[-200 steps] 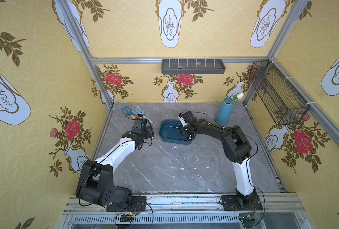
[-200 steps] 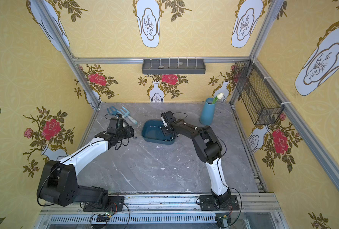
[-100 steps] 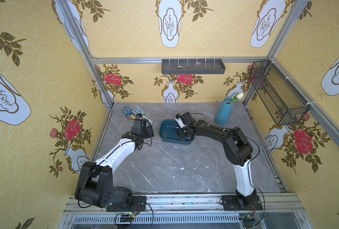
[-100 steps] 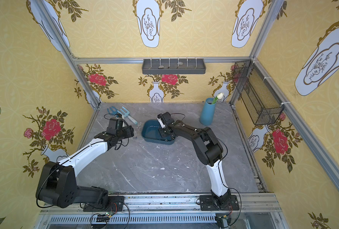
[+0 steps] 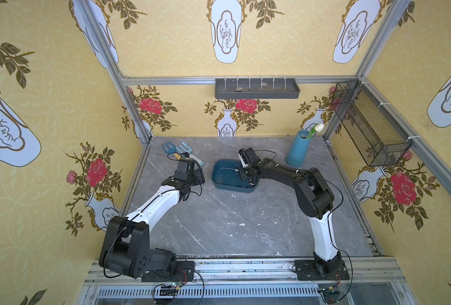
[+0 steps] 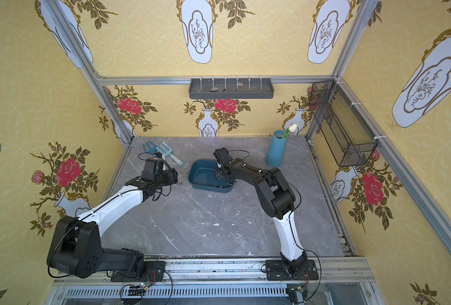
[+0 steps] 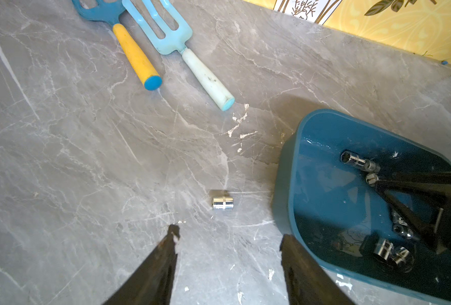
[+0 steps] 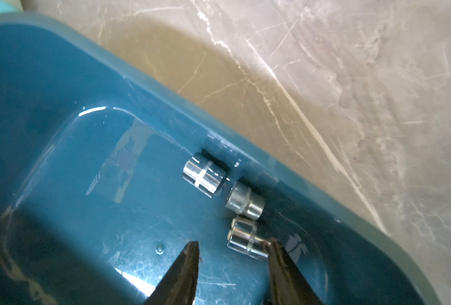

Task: Take out the socket from the storage box
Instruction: Pick up the socket head from the storage box.

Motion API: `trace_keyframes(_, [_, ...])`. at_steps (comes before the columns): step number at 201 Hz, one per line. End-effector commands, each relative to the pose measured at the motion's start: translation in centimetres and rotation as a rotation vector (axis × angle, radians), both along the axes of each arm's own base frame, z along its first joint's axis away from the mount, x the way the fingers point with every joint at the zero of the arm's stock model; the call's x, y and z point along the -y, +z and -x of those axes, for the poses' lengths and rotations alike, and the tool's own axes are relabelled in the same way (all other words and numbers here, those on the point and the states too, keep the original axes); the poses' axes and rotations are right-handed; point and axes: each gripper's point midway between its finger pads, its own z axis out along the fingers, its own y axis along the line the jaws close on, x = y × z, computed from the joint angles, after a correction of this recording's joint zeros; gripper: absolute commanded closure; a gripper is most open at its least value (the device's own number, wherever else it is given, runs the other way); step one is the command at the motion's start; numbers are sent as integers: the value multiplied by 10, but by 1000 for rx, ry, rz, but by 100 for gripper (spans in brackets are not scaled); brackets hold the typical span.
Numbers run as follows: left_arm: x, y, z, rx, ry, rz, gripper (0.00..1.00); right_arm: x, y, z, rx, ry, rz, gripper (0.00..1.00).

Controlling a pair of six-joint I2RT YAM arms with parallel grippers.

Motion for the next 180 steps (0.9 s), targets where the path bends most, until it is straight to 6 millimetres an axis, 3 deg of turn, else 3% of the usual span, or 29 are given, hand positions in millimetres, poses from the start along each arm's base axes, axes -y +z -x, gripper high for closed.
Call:
trace_keyframes(1, [0, 2, -2, 21, -7, -3, 33, 1, 2, -4, 0, -66, -20, 55])
trace_keyframes(84, [0, 3, 3, 40, -14, 5, 33, 16, -5, -6, 26, -197, 16, 53])
trace_keyframes(180, [-3, 9, 10, 68, -27, -10, 32, 6, -10, -11, 23, -249, -16, 51])
